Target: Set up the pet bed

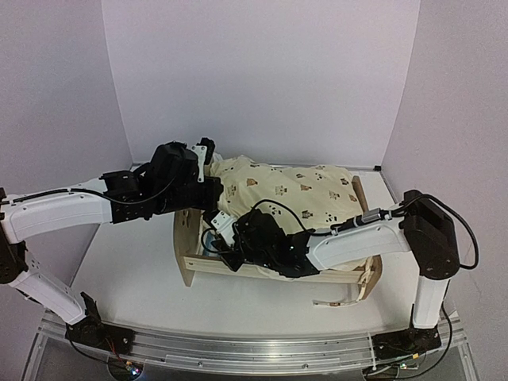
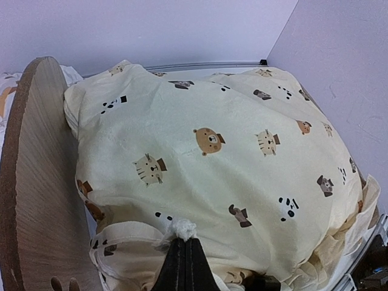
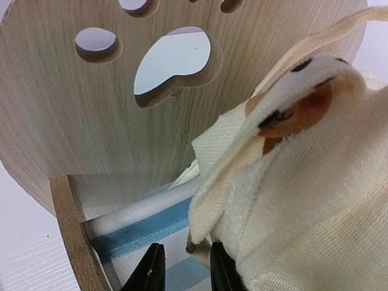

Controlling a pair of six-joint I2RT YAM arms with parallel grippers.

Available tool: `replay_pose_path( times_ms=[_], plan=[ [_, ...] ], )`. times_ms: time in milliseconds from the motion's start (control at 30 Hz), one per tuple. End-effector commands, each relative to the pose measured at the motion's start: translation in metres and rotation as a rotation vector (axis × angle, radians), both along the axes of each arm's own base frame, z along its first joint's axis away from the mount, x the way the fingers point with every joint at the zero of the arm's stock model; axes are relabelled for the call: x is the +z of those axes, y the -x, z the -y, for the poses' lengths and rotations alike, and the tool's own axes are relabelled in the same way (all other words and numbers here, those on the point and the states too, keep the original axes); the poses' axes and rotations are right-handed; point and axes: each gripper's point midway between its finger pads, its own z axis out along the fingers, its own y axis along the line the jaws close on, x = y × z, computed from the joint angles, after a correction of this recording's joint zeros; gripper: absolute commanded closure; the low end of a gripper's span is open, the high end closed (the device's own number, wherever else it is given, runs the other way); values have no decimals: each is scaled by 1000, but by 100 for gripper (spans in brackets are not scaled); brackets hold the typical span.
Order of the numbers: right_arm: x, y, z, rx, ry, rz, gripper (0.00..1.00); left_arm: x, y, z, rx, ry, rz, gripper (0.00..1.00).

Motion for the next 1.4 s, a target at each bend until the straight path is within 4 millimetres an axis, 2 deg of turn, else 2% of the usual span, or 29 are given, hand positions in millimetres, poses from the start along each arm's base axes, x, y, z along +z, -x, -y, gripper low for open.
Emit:
replay_pose_path(
  times_ms=[0, 133, 267, 333, 500, 733, 933, 1100, 1200, 1367],
  plan=[
    [28, -17, -16, -30, -91, 73, 71, 17, -1, -4, 14, 31, 37, 100],
    [28, -24, -18, -54, -99, 99, 77, 16, -1, -4, 15, 27, 37, 100],
    [32, -29, -14, -89, -111, 127, 96, 16, -2, -6, 19, 23, 36, 100],
    [35, -30, -10, -104, -114, 139, 100, 15, -2, -6, 20, 20, 36, 100],
    [54, -18, -4, -70, -157, 111, 100, 11, -2, -10, 33, 7, 27, 100],
    [87, 18, 0, 49, -217, -92, 100, 0, -2, -19, 67, -17, 6, 92],
    [117, 36, 11, 82, -281, -186, 100, -1, 1, -22, 72, -16, -6, 76],
    [139, 36, 15, 56, -305, -243, 100, 2, 4, -23, 66, -12, -16, 57],
    [137, 33, 17, 15, -268, -359, 100, 2, 5, -25, 65, -17, -23, 52],
    [126, 35, 22, -16, -297, -578, 100, 2, 6, -28, 72, -27, -28, 51]
  ],
)
